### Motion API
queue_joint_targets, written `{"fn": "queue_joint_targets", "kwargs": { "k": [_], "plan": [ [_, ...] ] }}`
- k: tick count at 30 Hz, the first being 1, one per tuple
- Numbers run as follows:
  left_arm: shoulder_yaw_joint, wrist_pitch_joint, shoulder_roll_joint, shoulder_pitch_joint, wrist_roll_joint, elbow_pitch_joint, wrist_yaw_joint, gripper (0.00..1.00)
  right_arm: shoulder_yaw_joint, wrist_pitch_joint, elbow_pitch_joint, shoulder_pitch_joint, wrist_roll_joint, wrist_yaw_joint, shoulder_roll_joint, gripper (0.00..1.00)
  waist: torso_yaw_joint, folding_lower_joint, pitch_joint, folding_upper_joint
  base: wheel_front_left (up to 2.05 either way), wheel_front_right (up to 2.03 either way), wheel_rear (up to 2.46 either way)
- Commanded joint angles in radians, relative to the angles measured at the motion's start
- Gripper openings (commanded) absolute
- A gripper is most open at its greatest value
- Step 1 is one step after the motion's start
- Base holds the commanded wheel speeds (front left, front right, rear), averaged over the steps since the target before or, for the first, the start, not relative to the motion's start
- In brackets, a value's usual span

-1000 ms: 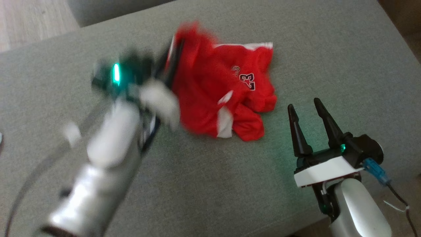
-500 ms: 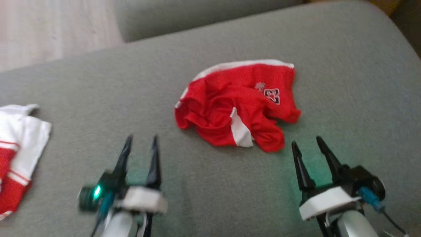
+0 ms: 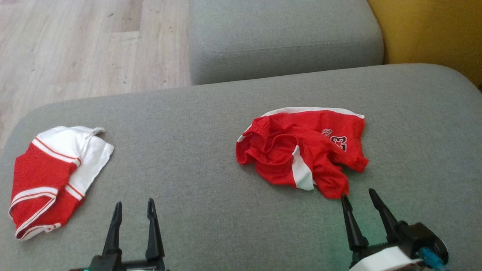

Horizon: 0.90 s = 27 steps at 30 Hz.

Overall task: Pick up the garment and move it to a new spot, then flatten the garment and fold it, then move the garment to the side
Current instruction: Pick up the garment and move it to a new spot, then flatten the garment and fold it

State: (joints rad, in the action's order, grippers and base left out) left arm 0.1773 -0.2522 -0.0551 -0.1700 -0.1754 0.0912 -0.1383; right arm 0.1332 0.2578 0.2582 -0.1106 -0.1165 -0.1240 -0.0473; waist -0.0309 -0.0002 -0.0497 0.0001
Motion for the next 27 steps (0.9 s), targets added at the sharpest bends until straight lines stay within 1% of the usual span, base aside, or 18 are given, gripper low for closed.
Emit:
{"fn": "queue_joint_targets", "kwargs": {
  "k": [1, 19, 27],
  "plan": [
    [-0.026, -0.009, 0.005, 0.035, 0.008, -0.032, -0.009, 1.0, 0.016, 0.004, -0.035, 0.027, 0.004, -0.007, -0.003, 1.0, 0.005, 0.0002, -0.005, -0.0001, 0.0, 0.0, 0.0],
    [0.009, -0.009, 0.005, 0.033, 0.029, -0.024, -0.014, 1.0, -0.006, 0.004, -0.033, 0.039, 0.008, -0.007, -0.003, 1.0, 0.012, 0.0002, -0.008, -0.0001, 0.0, 0.0, 0.0],
    [0.016, -0.009, 0.005, 0.034, 0.039, -0.014, -0.006, 1.0, -0.005, 0.004, -0.031, 0.044, 0.019, -0.007, -0.003, 1.0, 0.008, 0.0002, -0.009, -0.0001, 0.0, 0.0, 0.0]
  ]
}}
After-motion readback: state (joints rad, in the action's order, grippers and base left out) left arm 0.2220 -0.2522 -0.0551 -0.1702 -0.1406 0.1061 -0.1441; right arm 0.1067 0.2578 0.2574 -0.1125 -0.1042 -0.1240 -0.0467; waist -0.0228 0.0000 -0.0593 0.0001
